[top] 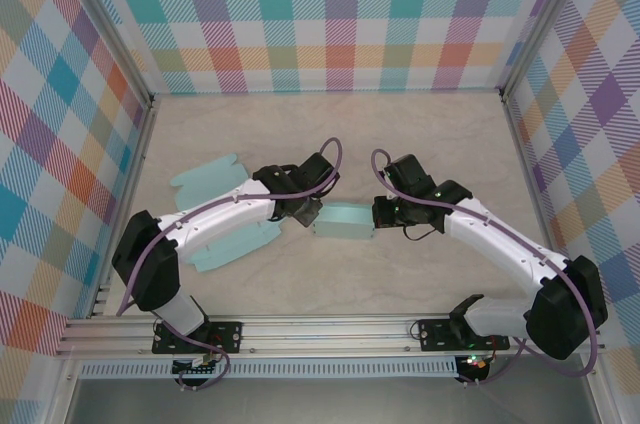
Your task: Fold the paper box
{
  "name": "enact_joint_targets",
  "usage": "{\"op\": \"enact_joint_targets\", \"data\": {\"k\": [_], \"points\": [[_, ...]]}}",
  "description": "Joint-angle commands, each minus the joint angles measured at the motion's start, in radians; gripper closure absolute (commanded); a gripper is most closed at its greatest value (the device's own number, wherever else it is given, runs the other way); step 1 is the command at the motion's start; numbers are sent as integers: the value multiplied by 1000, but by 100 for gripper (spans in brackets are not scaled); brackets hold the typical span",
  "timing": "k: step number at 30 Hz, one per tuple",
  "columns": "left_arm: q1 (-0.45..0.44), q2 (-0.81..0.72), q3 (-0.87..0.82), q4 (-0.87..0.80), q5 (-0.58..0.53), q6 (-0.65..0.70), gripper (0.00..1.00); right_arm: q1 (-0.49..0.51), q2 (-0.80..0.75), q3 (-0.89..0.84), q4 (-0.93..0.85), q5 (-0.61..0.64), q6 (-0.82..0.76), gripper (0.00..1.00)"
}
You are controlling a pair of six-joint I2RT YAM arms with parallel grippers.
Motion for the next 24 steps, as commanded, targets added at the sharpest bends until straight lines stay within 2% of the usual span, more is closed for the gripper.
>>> {"op": "enact_joint_targets", "data": {"k": [1, 10, 17, 20, 24], "points": [[8, 13, 39, -20, -10, -9, 68, 8, 12, 26, -14, -4, -16, 94], [8, 22, 67, -35, 98, -12, 74, 8, 15, 20, -8, -9, -15, 94], [9, 28, 73, -42, 129, -71, 86, 8, 21, 20, -2, -18, -14, 94], [16, 36, 82, -41, 166, -124, 99, 8, 31, 23, 3, -28, -15, 94], [30, 65, 117, -71, 238, -202, 100, 9, 42, 30, 2, -32, -17, 95]]}}
